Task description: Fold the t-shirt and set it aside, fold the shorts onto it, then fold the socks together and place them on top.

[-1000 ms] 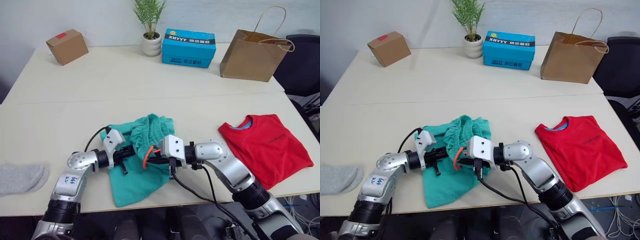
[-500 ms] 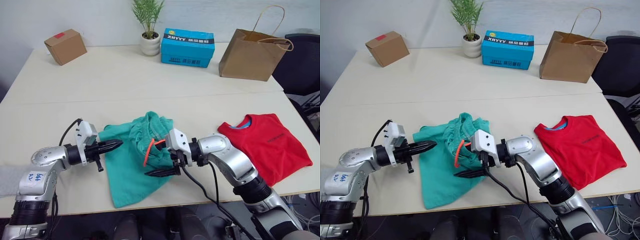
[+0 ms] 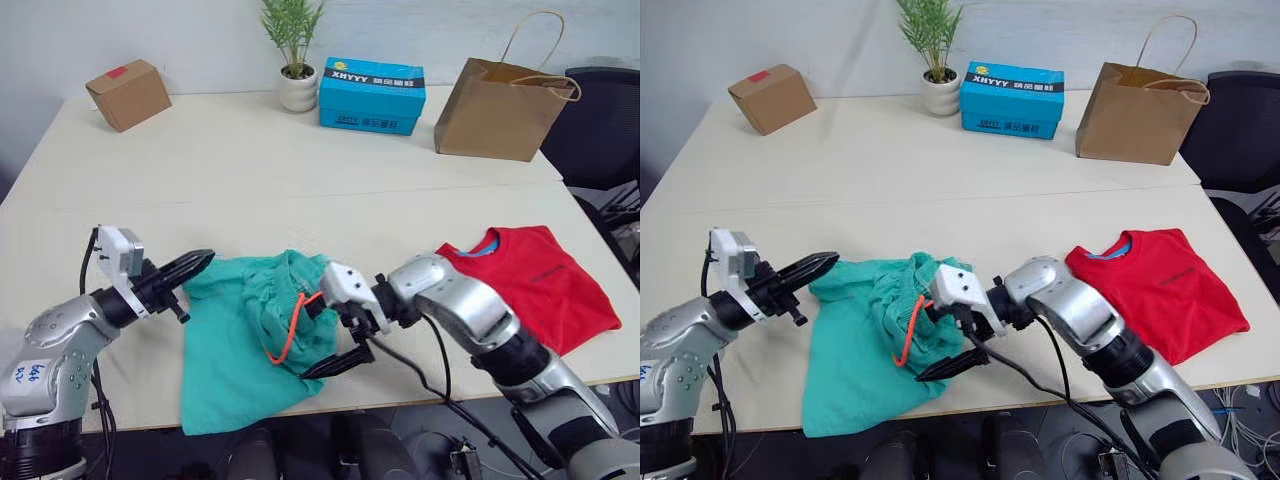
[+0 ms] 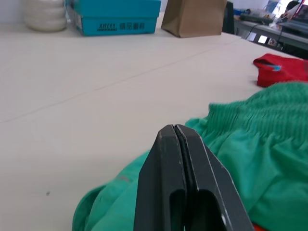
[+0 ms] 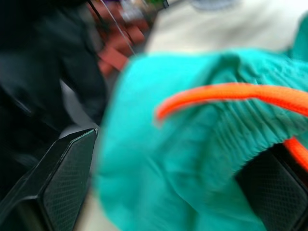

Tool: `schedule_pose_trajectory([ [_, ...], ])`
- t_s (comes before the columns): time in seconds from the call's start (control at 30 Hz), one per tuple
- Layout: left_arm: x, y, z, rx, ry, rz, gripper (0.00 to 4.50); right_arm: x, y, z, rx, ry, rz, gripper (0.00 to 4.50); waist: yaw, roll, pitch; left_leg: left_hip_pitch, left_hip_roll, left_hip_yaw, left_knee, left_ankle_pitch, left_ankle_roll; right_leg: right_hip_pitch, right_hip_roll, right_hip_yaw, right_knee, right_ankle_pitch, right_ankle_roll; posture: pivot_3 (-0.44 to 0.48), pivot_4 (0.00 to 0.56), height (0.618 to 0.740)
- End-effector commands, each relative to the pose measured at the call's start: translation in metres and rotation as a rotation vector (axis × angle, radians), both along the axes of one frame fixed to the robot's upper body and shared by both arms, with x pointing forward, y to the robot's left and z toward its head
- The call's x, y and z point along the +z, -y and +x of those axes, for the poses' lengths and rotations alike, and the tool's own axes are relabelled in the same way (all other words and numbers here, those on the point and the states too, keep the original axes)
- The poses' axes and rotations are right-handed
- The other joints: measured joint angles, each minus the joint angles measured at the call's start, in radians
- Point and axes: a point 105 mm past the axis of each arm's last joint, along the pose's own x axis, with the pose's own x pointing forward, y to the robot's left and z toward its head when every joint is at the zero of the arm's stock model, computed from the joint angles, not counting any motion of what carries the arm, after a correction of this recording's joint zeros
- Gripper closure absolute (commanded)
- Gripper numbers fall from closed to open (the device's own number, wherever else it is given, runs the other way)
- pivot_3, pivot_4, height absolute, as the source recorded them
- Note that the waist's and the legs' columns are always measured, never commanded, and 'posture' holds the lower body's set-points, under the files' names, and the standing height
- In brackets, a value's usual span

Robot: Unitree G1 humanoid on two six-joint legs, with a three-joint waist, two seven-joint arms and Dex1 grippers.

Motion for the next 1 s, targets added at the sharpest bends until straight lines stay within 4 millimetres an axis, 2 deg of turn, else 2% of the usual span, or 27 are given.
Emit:
schedule_pose_trajectory([
  [0.03,-0.018,0.002,-0.031,-0.123,-0.140,0.101,4.50,0.018,-0.015,0.005,0.006,0.115,0.069,0.04,-0.020,0.000,0.000,0.000,0.001,0.001,0.000,0.000,-0.001,-0.001,0.001,0.001,0.000,0.000,0.000,0.000,0.150,0.740],
  [0.07,-0.027,0.000,-0.035,-0.131,-0.176,0.127,4.50,0.019,-0.016,0.007,0.007,0.140,0.071,0.04,-0.022,0.001,0.001,0.000,0.001,0.001,-0.001,0.001,-0.001,-0.001,0.001,0.001,0.000,0.000,-0.001,0.000,0.150,0.740],
  [0.2,-0.051,-0.003,-0.034,-0.088,-0.219,0.181,4.50,0.017,-0.021,0.012,0.007,0.177,0.052,0.04,-0.019,0.001,0.001,0.000,0.001,0.000,-0.001,0.000,-0.001,0.000,0.001,0.000,-0.001,-0.001,-0.001,0.000,0.150,0.740],
  [0.27,-0.061,0.004,-0.032,-0.100,-0.218,0.203,4.50,0.013,-0.021,0.014,0.004,0.190,0.034,0.04,-0.017,0.001,0.001,0.000,0.001,-0.001,-0.001,0.000,0.000,0.000,0.000,0.000,-0.001,-0.001,-0.001,0.000,0.150,0.740],
  [0.4,-0.074,0.022,-0.013,-0.099,-0.180,0.223,4.50,0.011,-0.022,0.012,0.000,0.194,0.036,0.04,-0.003,0.001,0.001,0.000,0.000,-0.001,-0.001,0.000,0.000,0.000,0.000,0.000,-0.001,0.000,-0.001,0.000,0.150,0.740],
  [0.43,-0.075,0.027,-0.009,-0.109,-0.172,0.216,4.50,0.016,-0.028,0.013,-0.031,0.168,0.060,0.04,-0.001,0.000,0.001,0.000,0.000,-0.001,-0.001,0.000,0.000,0.000,0.000,0.000,-0.001,0.000,-0.001,0.000,0.150,0.740],
  [0.53,-0.079,0.032,0.001,-0.104,-0.167,0.223,4.50,0.048,-0.057,0.014,-0.123,0.008,0.190,0.04,-0.013,0.000,0.001,0.000,0.000,0.000,-0.001,0.001,-0.001,-0.001,0.000,0.000,0.001,0.000,-0.002,0.000,0.150,0.740],
  [0.6,-0.082,0.028,0.006,-0.080,-0.170,0.241,4.50,0.043,-0.062,0.015,-0.131,0.001,0.120,0.04,-0.021,0.000,0.001,0.000,0.001,0.000,-0.001,0.001,-0.002,-0.004,0.000,0.000,0.005,-0.001,-0.003,0.000,0.150,0.740],
  [0.67,-0.085,0.024,0.008,-0.062,-0.177,0.246,4.50,0.020,-0.054,0.022,-0.181,0.019,-0.046,0.04,-0.020,0.000,0.000,0.000,0.001,-0.001,-0.001,0.002,-0.003,-0.004,0.000,-0.001,0.006,-0.001,-0.004,0.000,0.150,0.740],
  [0.7,-0.086,0.022,0.008,-0.057,-0.177,0.251,4.50,0.009,-0.046,0.026,-0.181,0.081,-0.123,0.04,-0.020,-0.001,0.000,0.000,0.001,-0.001,0.000,0.001,-0.003,-0.003,0.000,-0.001,0.005,-0.001,-0.004,0.000,0.150,0.740],
  [0.77,-0.088,0.020,0.007,-0.053,-0.178,0.247,4.50,0.001,-0.031,0.027,-0.172,0.135,-0.194,0.04,-0.016,-0.001,0.000,0.000,0.000,-0.001,0.000,0.001,-0.001,-0.001,-0.001,-0.001,0.004,-0.001,-0.004,0.000,0.150,0.740],
  [0.9,-0.090,0.017,0.006,-0.028,-0.175,0.229,4.50,0.019,-0.009,0.017,-0.149,0.076,-0.158,0.04,-0.015,0.000,0.000,0.000,-0.001,-0.001,0.000,0.000,0.000,-0.001,-0.002,-0.001,0.002,-0.001,-0.003,0.000,0.150,0.740],
  [1.0,-0.092,0.015,0.004,-0.024,-0.176,0.225,4.50,0.038,0.009,0.001,-0.120,-0.096,-0.059,0.04,-0.016,0.000,0.000,0.001,0.000,-0.002,-0.001,0.001,-0.001,-0.001,-0.001,-0.002,0.003,-0.001,-0.003,0.000,0.150,0.740],
])
